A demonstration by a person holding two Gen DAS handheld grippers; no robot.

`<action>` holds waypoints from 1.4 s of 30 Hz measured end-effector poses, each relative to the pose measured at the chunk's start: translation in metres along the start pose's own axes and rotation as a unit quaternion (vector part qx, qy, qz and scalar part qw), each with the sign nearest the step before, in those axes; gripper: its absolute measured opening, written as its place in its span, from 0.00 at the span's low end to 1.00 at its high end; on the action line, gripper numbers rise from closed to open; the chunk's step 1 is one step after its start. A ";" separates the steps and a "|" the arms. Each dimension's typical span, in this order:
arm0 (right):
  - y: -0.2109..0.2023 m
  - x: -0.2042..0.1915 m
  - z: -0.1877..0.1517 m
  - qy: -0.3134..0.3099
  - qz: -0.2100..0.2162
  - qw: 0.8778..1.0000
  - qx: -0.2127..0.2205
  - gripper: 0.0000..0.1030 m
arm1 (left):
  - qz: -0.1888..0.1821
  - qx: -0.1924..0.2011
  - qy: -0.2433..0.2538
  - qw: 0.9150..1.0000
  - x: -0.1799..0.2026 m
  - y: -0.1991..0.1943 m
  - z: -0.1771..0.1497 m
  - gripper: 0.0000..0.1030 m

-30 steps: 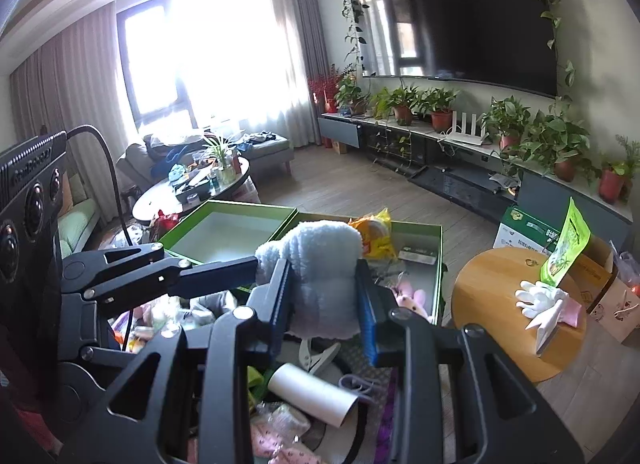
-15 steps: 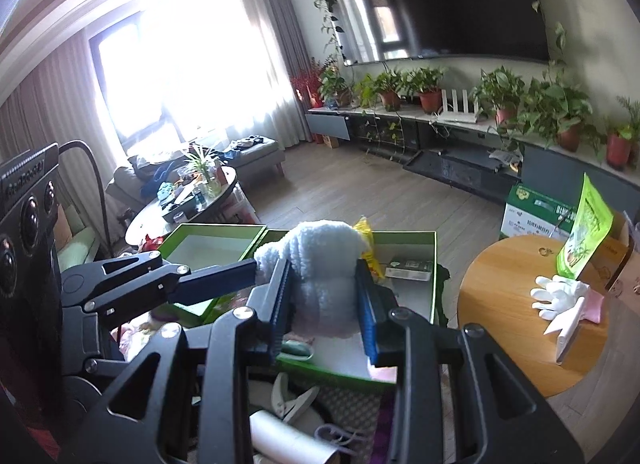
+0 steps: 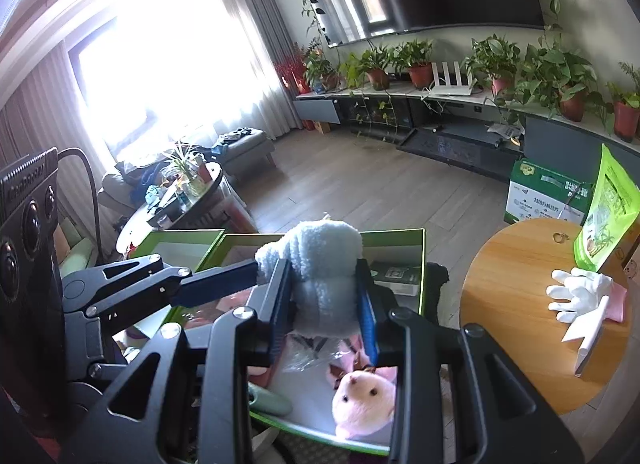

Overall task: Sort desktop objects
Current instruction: 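Carry the towel in the right gripper over the green box, then lower the towel into the green box and open the right gripper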

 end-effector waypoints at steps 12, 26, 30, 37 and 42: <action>0.037 0.024 -0.003 0.016 -0.002 1.000 -0.014 0.31 | 0.010 -0.022 -0.003 1.000 -0.008 0.046 0.000 0.35; 0.070 0.043 -0.010 0.031 -0.025 0.998 -0.047 0.31 | 0.040 -0.048 -0.030 0.998 -0.033 0.085 -0.005 0.35; 0.076 0.050 -0.017 0.031 -0.064 0.994 -0.080 0.29 | 0.041 -0.054 -0.030 0.997 -0.032 0.087 -0.006 0.35; 0.073 0.048 -0.016 0.026 -0.076 0.993 -0.085 0.31 | 0.038 -0.071 -0.035 0.996 -0.032 0.084 -0.008 0.35; 0.058 0.039 -0.007 0.022 -0.069 0.995 -0.063 0.31 | 0.038 -0.070 -0.046 0.996 -0.037 0.072 -0.004 0.35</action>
Point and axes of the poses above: each gripper's, at about its wrist camera, not at the fingertips, and y roughly the way its jaws point, x to its right, z to its top, the point moved 7 cm from there along y, roughly the way its jaws point, and after that the axes turned 7 degrees about -y, right-handed, at the moved point
